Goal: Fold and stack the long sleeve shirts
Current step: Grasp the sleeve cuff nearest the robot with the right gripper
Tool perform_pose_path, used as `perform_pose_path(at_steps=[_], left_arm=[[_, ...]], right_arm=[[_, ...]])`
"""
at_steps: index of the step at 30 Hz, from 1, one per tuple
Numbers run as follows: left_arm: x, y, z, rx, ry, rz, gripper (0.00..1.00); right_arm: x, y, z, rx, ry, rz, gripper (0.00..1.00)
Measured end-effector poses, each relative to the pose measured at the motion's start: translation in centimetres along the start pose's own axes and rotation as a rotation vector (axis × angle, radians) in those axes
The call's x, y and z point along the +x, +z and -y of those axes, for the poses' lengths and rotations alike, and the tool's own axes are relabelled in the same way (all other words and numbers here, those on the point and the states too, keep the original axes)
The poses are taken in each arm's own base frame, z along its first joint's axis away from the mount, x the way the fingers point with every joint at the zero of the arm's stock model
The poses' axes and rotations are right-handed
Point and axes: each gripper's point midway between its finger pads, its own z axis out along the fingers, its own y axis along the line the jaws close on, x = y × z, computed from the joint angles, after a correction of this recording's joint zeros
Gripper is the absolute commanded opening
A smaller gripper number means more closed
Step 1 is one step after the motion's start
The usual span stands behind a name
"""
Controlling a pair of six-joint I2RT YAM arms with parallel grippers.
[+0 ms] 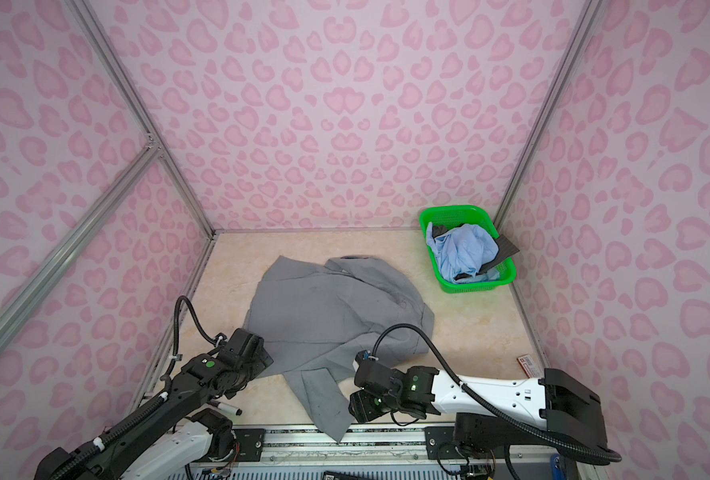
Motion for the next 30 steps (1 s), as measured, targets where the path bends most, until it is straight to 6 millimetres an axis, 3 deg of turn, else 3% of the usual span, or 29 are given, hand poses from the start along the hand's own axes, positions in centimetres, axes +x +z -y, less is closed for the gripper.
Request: perform_pose_path(at_steps=[6, 10, 18, 22, 30], left_arm=[[0.6, 1.2, -0.6, -0.016, -0.004, -0.013, 0.90], [0.4, 1.4, -0.6, -0.022, -0.003, 0.004, 0.86], [-0.6, 2.4, -0.8, -0.074, 0.031, 0.056, 0.63], [-0.9, 2.6, -0.7, -0.089, 0.045, 0.067, 0.54], [-1.0, 2.8, -0.4, -0.095, 0.066, 0.070, 0.51]], right_arm=[[-0.1, 2.4, -0.6, -0.004, 0.015, -0.019, 0.67], [-0.2, 3.0, -1.2, -0.011, 0.014, -0.037, 0.65], [0.0, 4.1, -1.4, 0.011, 0.008, -0.070, 0.61], [0.2, 4.7, -1.3, 0.029, -0.003, -0.091, 0.52], [0.5, 5.1, -1.8, 0.029, -0.034, -0.111, 0.46]])
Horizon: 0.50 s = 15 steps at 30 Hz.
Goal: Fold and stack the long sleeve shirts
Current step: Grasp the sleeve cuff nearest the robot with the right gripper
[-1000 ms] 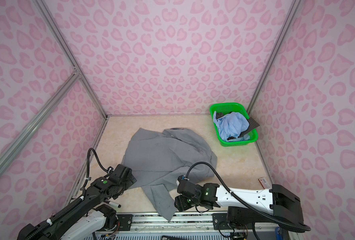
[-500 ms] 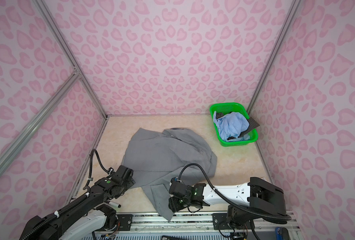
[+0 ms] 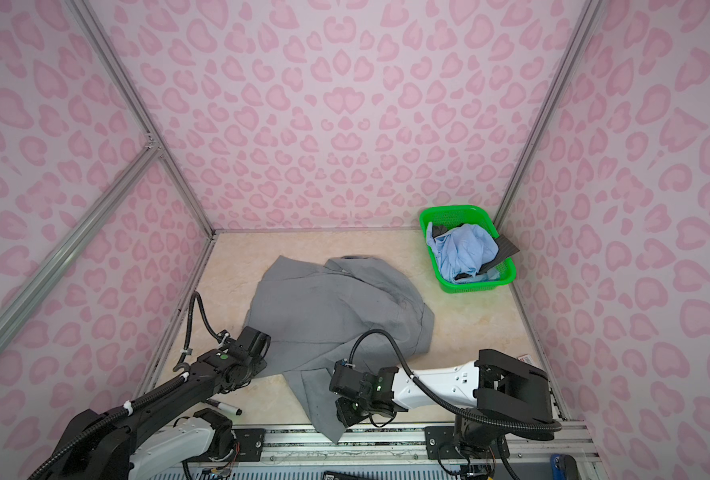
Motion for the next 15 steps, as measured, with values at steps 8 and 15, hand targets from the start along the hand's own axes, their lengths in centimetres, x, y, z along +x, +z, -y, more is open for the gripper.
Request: perform_pose_path(at_steps=[8, 15], left_arm=[[0.12, 0.03, 0.18, -0.006, 0.024, -0.014, 0.44], [0.53, -0.26, 0.82, 0.011, 0.059, -0.046, 0.52]], right_arm=[[0.12, -0.22, -0.57, -0.017, -0.011, -0.004, 0.32], [0.26, -0.30, -0.76, -0.027, -0.014, -0.012, 0.28]])
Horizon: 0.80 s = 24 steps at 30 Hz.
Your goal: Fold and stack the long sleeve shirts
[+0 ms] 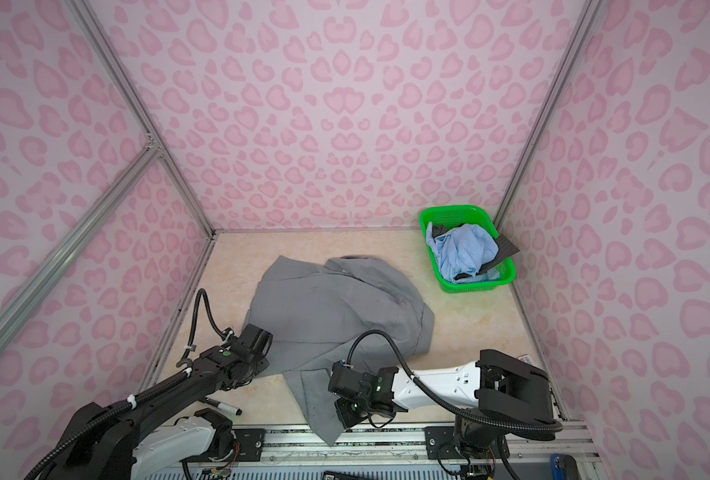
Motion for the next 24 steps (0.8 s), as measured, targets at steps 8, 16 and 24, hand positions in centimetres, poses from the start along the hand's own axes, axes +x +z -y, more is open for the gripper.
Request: perform_pose_path(at_steps=[8, 16, 24], left_arm=[[1.5, -0.6, 0.3, -0.020, 0.056, -0.118, 0.53], [1.9, -0.6, 0.4, -0.031, 0.127, -0.152, 0.17], [2.0, -0.6, 0.5, -0.031, 0.154, -0.158, 0.04]], right_arm=[[-0.1, -0.8, -0.6, -0.032, -0.004, 0.013, 0.25], [0.5, -0.6, -0.7, -0.034, -0.013, -0.003, 0.39], [0.6, -0.1, -0.8, -0.026, -0.016, -0.011, 0.25]])
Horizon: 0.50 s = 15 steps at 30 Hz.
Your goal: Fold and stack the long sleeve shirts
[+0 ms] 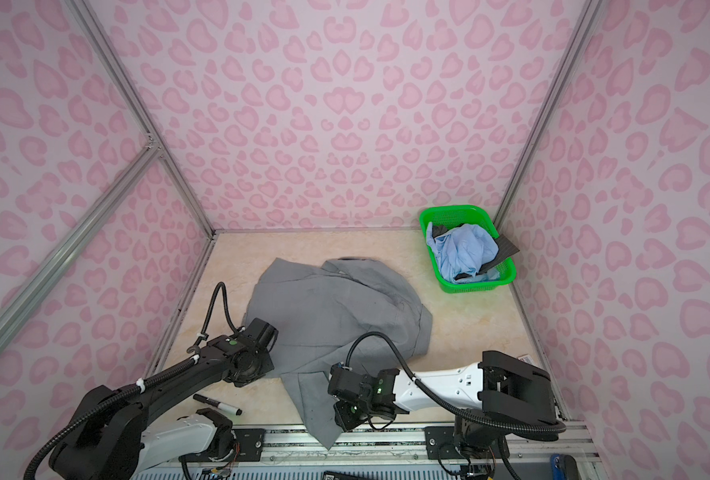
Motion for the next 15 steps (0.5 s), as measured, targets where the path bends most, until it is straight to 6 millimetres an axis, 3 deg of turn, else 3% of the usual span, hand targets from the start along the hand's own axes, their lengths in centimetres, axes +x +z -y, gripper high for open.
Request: perform_pose_path(at_steps=[6, 10, 12, 15], left_arm=[[0.2, -0.6, -0.1, 0.012, -0.001, -0.010, 0.04], [-0.7, -2.5, 0.6, 0.059, -0.012, 0.018, 0.04], [-1.3, -3.6, 1.2, 0.091, -0.019, 0.035, 0.03], [-2.8, -6.5, 2.4, 0.160, -0.021, 0.075, 0.03]], right_arm=[[-0.1, 0.6, -0.1, -0.004, -0.001, -0.001, 0.02], [-0.4, 0.2, -0.6, -0.017, -0.005, 0.011, 0.00], [-1.1, -1.2, -1.0, -0.026, -0.011, 0.038, 0.00], [-3.9, -6.1, -1.6, -0.048, -0.013, 0.158, 0.00]])
